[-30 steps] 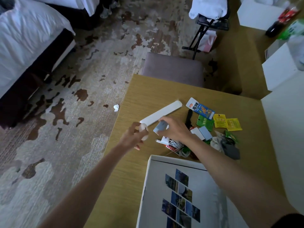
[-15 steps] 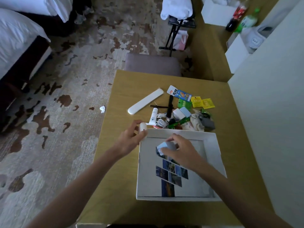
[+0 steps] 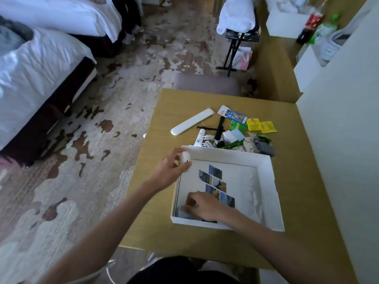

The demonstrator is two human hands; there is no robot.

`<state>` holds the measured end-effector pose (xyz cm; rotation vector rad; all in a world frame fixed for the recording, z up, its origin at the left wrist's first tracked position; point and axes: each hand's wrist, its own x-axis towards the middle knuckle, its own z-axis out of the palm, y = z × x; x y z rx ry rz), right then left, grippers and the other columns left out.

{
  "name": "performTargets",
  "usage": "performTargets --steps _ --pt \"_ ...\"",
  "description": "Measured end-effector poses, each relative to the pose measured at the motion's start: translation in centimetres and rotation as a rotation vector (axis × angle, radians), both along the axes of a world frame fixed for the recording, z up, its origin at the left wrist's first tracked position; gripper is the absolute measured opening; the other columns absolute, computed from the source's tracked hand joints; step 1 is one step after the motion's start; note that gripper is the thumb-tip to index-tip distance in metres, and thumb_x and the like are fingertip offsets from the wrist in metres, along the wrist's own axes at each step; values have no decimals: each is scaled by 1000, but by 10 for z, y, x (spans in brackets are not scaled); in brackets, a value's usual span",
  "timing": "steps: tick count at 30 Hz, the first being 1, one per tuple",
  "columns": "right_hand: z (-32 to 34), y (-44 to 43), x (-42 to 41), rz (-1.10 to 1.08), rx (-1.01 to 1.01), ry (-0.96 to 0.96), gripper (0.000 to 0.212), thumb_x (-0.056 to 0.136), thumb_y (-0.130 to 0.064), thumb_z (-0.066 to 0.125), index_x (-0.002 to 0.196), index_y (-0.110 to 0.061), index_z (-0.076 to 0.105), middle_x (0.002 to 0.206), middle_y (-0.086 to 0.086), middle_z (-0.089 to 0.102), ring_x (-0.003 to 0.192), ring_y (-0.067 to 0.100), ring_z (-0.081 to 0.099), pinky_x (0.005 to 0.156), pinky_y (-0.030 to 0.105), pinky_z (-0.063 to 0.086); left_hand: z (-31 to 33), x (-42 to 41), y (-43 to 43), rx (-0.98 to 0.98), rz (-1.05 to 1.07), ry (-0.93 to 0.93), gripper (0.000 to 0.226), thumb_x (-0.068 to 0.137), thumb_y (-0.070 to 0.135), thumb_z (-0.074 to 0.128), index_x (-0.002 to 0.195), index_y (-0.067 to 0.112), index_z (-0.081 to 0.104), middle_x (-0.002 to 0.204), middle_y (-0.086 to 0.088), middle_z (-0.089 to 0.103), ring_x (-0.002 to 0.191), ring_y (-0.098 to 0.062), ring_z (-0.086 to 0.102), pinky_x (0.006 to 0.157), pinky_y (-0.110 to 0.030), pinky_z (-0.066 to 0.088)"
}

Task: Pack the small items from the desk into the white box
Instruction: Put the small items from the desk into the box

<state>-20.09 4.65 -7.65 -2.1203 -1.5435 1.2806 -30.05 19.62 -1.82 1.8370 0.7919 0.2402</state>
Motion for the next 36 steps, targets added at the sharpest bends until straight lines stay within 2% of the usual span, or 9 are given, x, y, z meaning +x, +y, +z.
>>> performTargets --steps 3,9,12,15,19,23,27,32,36 --pt "0 -2 -1 -8 -9 114 35 92 -50 54 109 -20 61 106 0 67 85 11 61 67 20 44 2 1 -3 19 -1 16 40 86 42 59 122 31 45 100 3 59 76 -17 64 55 -29 49" --pt "7 -6 19 -53 -18 141 27 96 -31 54 118 -19 62 119 1 66 93 10 60 80 22 46 7 10 -6 97 -58 62 39 85 42 60 120 34 44 107 -1 57 82 -18 65 56 -29 52" --pt "10 -16 44 -178 45 73 24 97 -29 51 116 -19 63 119 1 65 95 8 58 78 18 43 8 19 -8 243 -149 138 44 81 47 62 120 39 42 110 1 55 82 -13 64 64 -34 56" --pt "10 -30 73 -331 42 -25 19 96 -24 52 109 -19 65 116 3 66 98 16 60 79 24 46 5 33 -10 412 -294 214 48 81 48 61 123 39 40 119 -1 57 84 -14 61 73 -31 52" --pt "5 -50 105 -429 22 -213 18 94 -16 50 106 -21 62 116 4 65 96 16 59 80 25 48 -11 64 -17 539 -532 335 53 80 49 61 127 35 42 129 0 55 107 -20 57 88 -37 50" --pt "8 -69 117 -568 16 -330 22 95 -22 44 111 -24 59 112 1 66 95 16 59 82 29 51 -30 91 -40 655 -730 416 54 80 48 62 128 33 41 129 -2 53 105 -22 58 83 -36 52" --pt "15 -71 112 -614 232 -432 20 95 -24 48 109 -21 62 108 0 68 88 11 59 76 24 45 -49 101 -53 752 -832 418 59 81 47 62 131 32 37 130 -3 50 104 -23 57 81 -35 53" --pt "38 -58 136 -602 555 -493 16 91 -19 55 103 -15 66 95 2 69 82 14 62 71 21 46 -43 111 -47 772 -733 403 58 85 49 55 136 29 37 133 -1 48 105 -21 59 81 -35 55" --pt "54 -41 175 -680 645 -458 17 90 -24 56 100 -17 67 90 -3 69 79 11 63 67 31 53 -8 127 -25 796 -471 207 31 90 44 46 117 29 52 119 5 58 89 -17 64 67 -32 51"
